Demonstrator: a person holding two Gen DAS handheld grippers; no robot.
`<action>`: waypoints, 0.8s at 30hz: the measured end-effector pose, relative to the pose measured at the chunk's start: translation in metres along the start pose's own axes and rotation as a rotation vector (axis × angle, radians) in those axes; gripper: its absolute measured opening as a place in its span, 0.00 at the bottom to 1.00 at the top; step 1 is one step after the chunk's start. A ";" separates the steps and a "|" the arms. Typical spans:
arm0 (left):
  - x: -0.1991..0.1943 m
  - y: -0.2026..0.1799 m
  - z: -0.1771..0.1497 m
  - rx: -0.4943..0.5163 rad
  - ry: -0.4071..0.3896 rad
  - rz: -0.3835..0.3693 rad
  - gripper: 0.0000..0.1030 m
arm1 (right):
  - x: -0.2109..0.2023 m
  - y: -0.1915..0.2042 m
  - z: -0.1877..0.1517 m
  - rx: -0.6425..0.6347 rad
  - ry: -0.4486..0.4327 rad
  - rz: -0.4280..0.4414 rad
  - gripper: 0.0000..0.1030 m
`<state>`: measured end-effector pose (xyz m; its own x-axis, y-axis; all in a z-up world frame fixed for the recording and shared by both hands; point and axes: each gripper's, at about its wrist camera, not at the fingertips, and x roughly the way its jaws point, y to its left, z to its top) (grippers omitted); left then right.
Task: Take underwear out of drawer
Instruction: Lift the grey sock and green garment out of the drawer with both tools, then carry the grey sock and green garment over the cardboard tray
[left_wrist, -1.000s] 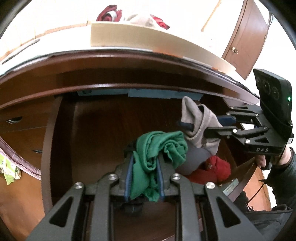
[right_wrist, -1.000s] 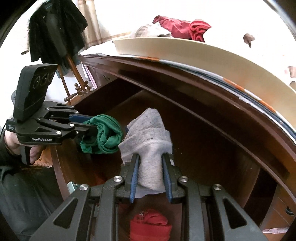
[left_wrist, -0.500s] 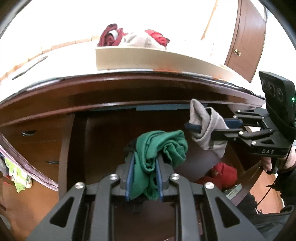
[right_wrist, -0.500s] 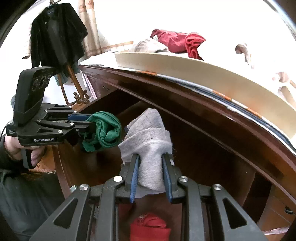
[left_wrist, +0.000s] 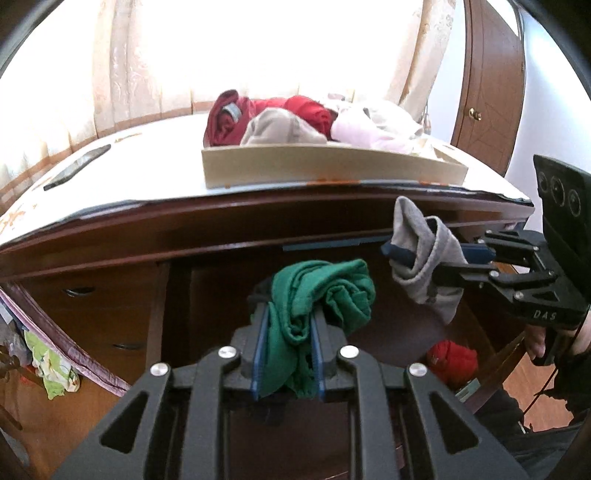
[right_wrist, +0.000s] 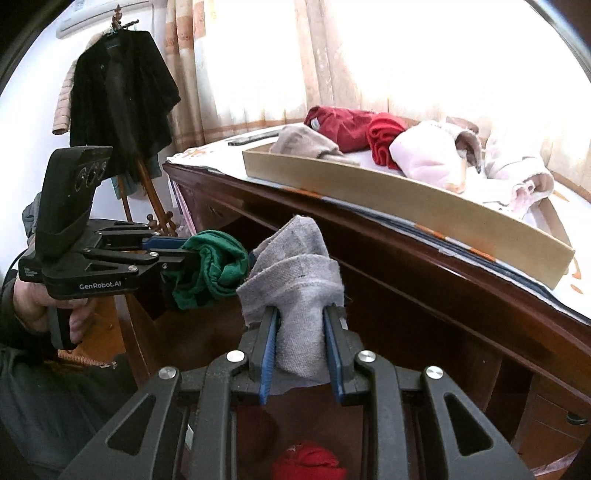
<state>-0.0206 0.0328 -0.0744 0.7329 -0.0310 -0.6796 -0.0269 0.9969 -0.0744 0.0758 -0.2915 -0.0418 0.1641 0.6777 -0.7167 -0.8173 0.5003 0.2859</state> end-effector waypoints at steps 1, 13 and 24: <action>-0.002 -0.001 0.000 0.002 -0.007 0.003 0.18 | -0.001 0.003 0.002 -0.001 -0.010 -0.003 0.26; -0.020 -0.002 0.009 0.011 -0.093 0.034 0.18 | -0.015 0.003 0.001 0.021 -0.086 -0.010 0.26; -0.035 -0.002 0.018 0.014 -0.151 0.038 0.18 | -0.029 0.008 0.009 0.009 -0.157 -0.019 0.26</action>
<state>-0.0341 0.0334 -0.0379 0.8257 0.0174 -0.5639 -0.0483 0.9980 -0.0399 0.0698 -0.3024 -0.0136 0.2639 0.7438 -0.6141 -0.8086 0.5177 0.2795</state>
